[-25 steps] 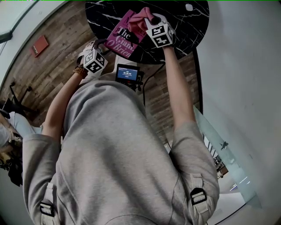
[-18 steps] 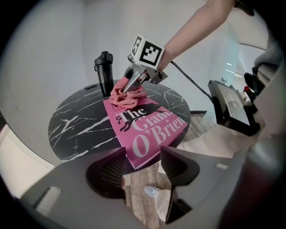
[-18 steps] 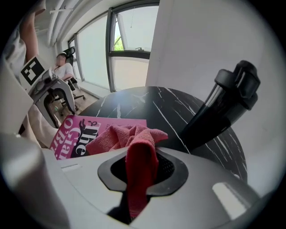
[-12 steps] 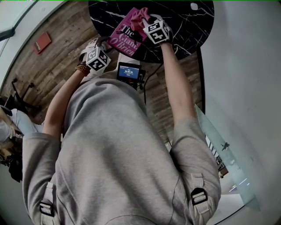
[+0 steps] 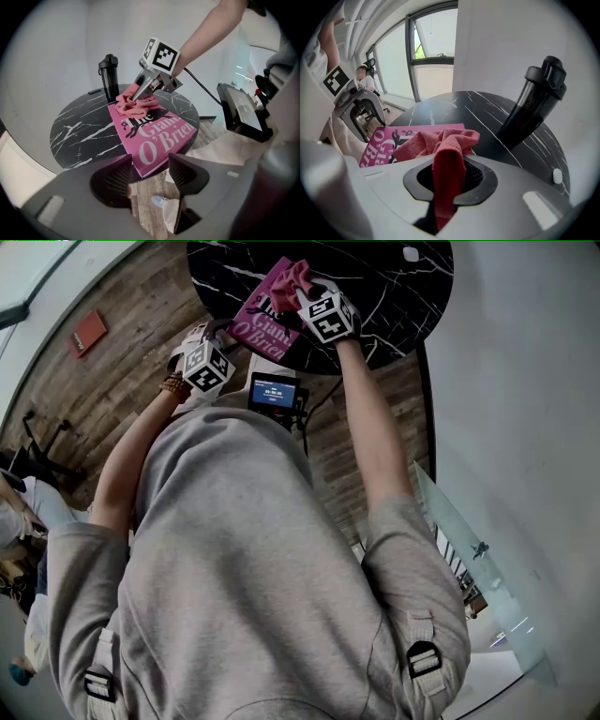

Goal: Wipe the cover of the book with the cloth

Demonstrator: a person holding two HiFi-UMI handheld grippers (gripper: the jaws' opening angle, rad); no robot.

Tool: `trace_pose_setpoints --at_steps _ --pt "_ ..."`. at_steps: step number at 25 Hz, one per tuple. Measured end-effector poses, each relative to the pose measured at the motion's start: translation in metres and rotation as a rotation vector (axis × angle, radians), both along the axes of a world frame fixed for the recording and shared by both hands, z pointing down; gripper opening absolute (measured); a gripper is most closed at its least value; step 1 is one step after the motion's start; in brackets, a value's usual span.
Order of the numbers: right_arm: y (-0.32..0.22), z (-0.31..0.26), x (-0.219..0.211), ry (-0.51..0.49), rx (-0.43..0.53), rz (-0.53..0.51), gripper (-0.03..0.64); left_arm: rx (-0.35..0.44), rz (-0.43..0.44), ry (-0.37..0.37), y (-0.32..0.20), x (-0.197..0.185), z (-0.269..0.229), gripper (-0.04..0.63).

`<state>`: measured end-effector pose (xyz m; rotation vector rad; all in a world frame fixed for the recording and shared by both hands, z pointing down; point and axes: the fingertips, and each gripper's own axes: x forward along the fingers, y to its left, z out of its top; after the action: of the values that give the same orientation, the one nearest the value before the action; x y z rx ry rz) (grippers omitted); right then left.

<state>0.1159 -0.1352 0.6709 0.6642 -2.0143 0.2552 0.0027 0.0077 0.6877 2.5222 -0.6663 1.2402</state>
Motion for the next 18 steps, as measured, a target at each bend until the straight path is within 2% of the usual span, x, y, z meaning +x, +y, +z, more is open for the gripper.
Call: trace_pose_setpoints --at_steps 10,18 --pt "0.022 0.002 -0.006 0.002 -0.036 -0.002 0.067 0.003 0.004 -0.001 0.001 0.0 0.0 0.247" --pt "0.031 0.002 -0.009 0.045 -0.034 -0.032 0.067 0.005 0.001 -0.007 0.0 0.001 0.0 0.249"
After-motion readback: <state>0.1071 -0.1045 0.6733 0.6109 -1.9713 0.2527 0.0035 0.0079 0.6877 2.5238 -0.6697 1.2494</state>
